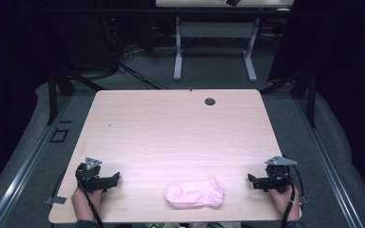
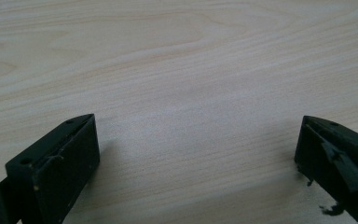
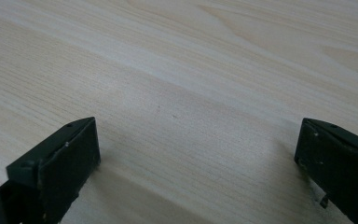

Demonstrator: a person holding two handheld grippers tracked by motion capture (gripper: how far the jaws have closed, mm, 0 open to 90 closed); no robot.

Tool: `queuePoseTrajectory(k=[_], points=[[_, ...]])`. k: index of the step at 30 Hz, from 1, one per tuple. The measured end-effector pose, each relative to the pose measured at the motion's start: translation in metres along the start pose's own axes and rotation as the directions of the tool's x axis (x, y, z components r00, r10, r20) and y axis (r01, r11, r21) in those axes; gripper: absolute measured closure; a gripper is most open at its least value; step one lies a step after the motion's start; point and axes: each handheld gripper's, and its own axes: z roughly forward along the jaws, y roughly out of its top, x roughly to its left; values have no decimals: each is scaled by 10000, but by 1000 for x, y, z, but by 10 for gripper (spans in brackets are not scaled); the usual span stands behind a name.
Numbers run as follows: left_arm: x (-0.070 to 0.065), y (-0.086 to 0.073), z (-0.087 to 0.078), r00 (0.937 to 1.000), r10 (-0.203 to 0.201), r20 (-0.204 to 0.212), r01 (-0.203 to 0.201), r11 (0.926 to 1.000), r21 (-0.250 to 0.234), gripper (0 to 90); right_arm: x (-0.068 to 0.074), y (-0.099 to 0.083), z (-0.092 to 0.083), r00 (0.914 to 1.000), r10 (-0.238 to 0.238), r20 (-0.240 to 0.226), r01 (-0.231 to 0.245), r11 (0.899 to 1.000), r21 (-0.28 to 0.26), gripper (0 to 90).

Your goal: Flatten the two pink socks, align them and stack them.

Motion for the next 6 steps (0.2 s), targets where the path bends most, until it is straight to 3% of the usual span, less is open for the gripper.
queuePoseTrajectory(k=[6], points=[[0,0,0,10000,-27,-31,27,10000,-7,0,0,0,0,10000,-20,41,20,10000,29,0]])
